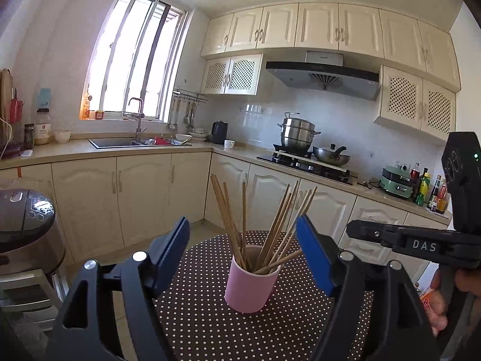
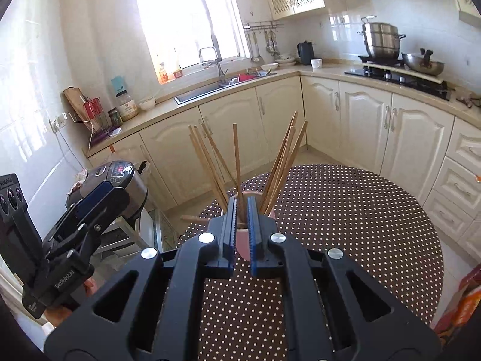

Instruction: Organize utensils

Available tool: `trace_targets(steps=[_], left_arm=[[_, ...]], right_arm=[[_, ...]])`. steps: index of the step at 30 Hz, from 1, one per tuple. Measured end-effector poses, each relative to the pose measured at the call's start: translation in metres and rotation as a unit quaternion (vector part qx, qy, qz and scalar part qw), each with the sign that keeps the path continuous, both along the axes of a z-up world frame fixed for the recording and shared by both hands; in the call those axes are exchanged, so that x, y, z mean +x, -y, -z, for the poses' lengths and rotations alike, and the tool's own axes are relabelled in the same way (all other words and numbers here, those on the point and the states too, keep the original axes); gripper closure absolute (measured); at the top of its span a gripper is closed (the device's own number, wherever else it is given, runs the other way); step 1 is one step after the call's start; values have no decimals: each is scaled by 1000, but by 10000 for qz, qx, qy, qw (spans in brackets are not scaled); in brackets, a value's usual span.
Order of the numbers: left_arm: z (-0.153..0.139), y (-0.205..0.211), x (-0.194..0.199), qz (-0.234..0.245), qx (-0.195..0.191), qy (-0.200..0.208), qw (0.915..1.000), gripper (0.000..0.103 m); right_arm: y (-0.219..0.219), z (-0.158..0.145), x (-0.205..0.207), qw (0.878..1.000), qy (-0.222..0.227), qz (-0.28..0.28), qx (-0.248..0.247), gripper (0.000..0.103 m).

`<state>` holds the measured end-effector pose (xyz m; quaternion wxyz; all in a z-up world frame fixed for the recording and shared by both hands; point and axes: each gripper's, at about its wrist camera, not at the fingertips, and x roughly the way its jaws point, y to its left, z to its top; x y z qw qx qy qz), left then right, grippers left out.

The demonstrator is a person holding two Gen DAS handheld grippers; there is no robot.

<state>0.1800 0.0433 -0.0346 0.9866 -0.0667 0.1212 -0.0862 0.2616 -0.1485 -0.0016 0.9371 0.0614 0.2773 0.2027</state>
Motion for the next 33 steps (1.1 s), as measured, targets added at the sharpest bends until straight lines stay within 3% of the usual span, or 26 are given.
trace_targets(steps=[4,9,12,13,18,23,33], left_arm=[[-7,4,-31,-60,50,7,10000,29],[-14,12,-70,-151,173,106,9997,27],[-18,17,-95,-166,246,205,9993,24],[-19,18,-102,-174,268,232,9992,24],[-26,25,-143,-195,371,422,9982,22],[-31,24,-180,-250,274,563,9977,22],[-36,26,-236,-351,414,820,9952,21]], right_arm=[[-4,-5,-40,9987,406,192,-243,94],[-7,-12,-93,9942,949,285,-429,85],[-6,-14,-125,9910,1227,351,-407,64],[-6,-15,-136,9897,1329,367,-389,48],[-4,-17,-182,9829,1719,485,-456,47],[-1,-18,-223,9750,2071,630,-507,36],[0,-19,-278,9629,2522,782,-555,26]])
